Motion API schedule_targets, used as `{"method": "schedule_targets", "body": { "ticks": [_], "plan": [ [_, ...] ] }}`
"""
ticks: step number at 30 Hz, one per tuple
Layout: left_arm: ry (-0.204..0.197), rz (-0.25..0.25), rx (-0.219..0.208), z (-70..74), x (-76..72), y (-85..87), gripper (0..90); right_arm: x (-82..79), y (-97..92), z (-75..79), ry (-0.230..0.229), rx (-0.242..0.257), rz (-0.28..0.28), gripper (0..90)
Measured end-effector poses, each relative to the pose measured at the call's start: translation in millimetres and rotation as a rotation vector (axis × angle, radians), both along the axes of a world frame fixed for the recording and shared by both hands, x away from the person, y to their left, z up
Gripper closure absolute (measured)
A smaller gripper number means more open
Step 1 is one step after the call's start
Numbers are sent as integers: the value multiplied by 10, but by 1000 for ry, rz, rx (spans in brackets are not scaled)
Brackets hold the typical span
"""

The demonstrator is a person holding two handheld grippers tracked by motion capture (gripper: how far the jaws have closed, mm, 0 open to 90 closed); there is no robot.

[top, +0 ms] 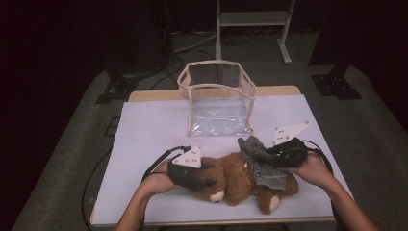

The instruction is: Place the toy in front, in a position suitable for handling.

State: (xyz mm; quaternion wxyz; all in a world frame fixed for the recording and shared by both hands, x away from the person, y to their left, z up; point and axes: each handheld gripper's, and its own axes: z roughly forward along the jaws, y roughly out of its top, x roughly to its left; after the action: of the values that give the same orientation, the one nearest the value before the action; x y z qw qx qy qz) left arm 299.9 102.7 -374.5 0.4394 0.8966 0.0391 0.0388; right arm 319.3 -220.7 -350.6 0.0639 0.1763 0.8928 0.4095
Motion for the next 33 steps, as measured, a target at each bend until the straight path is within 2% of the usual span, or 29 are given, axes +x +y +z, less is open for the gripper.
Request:
{"method": "schedule_targets", "body": {
  "ticks": [3,5,7,8,10,14,17,20,22,25,29,33],
  "plan": [
    [2,15,-16,48,24,16,456,-24,115,-79,14,-9,33,812],
    [-1,34,-17,86,49,32,377,-69,159,-114,8,-14,47,813],
    [-5,57,-5,102,68,39,283,-134,163,-132,8,-5,53,814],
    [9,62,6,102,73,34,239,-172,158,-143,9,-1,54,814],
    [25,49,25,84,72,1,180,-243,144,-165,13,9,59,814],
    [56,29,60,-24,46,-102,159,-333,133,-174,11,5,71,814],
    [53,16,79,-75,12,-120,235,-311,116,-104,-6,9,80,811],
    [41,-5,89,-76,-12,-109,298,-202,94,-2,-18,31,55,810],
    [40,-5,82,-80,-15,-104,303,-84,94,35,-13,51,32,810],
    [46,24,44,-78,10,-57,258,3,185,-63,25,27,48,812],
    [52,63,-25,-91,26,22,164,-36,183,-158,45,20,38,814],
    [55,98,-39,-137,6,51,107,-113,127,-198,51,39,38,815]
  ]
}}
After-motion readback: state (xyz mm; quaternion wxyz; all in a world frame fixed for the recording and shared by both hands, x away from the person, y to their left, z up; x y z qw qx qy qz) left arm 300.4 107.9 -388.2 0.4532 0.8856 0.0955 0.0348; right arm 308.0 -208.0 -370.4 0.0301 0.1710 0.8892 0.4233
